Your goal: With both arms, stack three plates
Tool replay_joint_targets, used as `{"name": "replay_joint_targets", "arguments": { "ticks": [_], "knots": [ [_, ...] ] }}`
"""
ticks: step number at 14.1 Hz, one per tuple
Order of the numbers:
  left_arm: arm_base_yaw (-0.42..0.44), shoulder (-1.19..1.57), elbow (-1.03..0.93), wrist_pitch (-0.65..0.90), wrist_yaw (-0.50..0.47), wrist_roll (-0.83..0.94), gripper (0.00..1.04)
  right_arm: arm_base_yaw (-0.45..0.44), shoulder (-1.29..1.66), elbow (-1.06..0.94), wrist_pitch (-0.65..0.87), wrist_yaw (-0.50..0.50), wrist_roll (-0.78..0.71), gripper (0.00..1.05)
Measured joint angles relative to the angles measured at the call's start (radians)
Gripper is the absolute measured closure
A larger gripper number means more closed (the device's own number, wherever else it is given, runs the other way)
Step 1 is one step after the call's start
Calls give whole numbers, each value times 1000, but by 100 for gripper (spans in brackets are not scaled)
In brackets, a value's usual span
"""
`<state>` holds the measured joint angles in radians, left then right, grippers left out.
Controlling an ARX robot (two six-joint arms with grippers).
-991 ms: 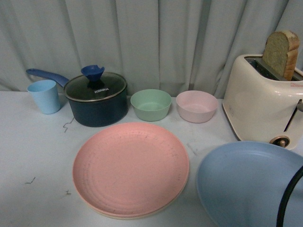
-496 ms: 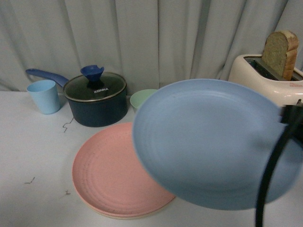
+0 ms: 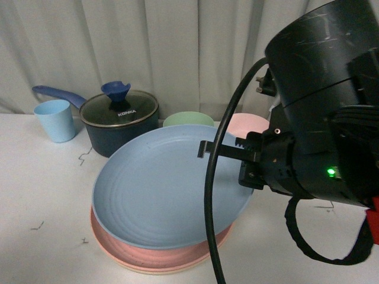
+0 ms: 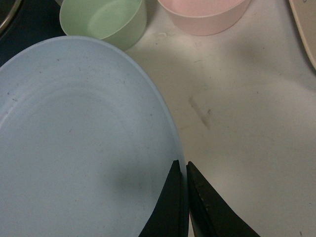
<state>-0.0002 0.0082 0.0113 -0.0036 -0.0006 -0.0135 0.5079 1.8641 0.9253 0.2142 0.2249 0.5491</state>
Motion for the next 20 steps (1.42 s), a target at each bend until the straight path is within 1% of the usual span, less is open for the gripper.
{"name": "replay_joint_targets", "arguments": {
  "ticks": [3, 5, 8, 9, 12, 13, 15, 16, 17, 19, 20],
  "knots": [
    [0, 0, 0, 0, 0, 0, 7, 23, 69, 62, -37, 10, 28, 102],
    [0, 0, 0, 0, 0, 0, 7, 36, 88, 65, -49, 31, 31, 102],
    [0, 0, 0, 0, 0, 0, 7, 42, 101, 64, -30, 38, 30, 102],
    [0, 0, 0, 0, 0, 0, 7, 42, 106, 64, -21, 28, 31, 76],
    [0, 0, 0, 0, 0, 0, 7, 41, 85, 44, -25, -3, 39, 44],
    [0, 0, 0, 0, 0, 0, 7, 39, 52, 18, -22, -24, 43, 31],
    [0, 0, 0, 0, 0, 0, 7, 26, -59, -40, 7, -77, 49, 9],
    [0, 0, 0, 0, 0, 0, 7, 19, -146, -80, 28, -106, 49, 6],
    [0, 0, 0, 0, 0, 0, 7, 8, -221, -113, 36, -137, 49, 7],
    [0, 0, 0, 0, 0, 0, 7, 2, -362, -164, 37, -175, 48, 6],
    [0, 0, 0, 0, 0, 0, 7, 17, -393, -256, 320, -24, -55, 15]
  ]
}}
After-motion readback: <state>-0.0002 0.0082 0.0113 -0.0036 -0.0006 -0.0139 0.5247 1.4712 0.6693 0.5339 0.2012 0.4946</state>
